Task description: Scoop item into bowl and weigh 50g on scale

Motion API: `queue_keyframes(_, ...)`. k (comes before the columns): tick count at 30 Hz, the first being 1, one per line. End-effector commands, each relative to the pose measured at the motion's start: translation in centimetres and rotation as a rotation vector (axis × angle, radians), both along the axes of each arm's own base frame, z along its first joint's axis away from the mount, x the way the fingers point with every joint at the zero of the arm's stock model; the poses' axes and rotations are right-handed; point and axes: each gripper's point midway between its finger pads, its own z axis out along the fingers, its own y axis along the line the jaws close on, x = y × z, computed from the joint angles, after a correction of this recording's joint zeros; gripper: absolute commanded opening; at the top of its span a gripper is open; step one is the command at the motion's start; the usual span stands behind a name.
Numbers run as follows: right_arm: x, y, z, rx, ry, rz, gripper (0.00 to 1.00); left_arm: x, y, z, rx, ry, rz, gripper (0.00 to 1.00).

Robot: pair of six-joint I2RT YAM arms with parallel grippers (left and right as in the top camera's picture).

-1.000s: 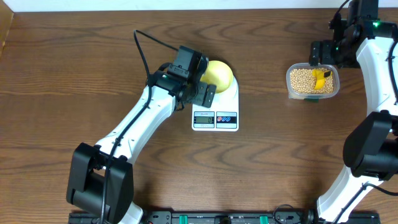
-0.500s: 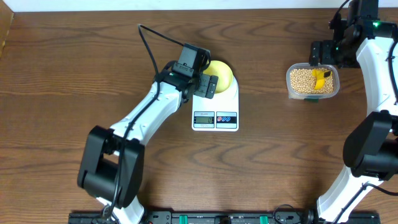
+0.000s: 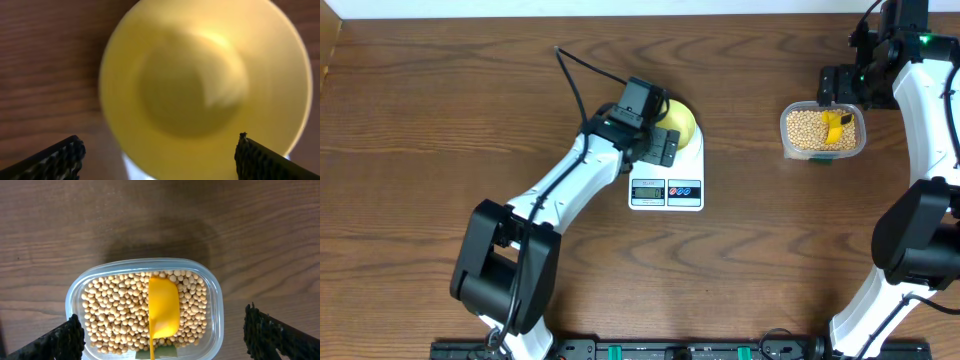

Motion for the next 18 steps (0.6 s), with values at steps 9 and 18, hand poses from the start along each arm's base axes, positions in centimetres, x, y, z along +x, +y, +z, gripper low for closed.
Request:
queue_keyframes(9,0.3,-0.3,0.1,-0.003,-0.004,-0.004,0.99,-0.3,-0.9,0.7,-0.018,-0.004,-0.011,0.98)
queue_keyframes(18,0.3,-0.3,0.1,-0.003,-0.004,-0.004,0.99,1.1,1.0,6.1,0.035,-0.164,0.050,0.98)
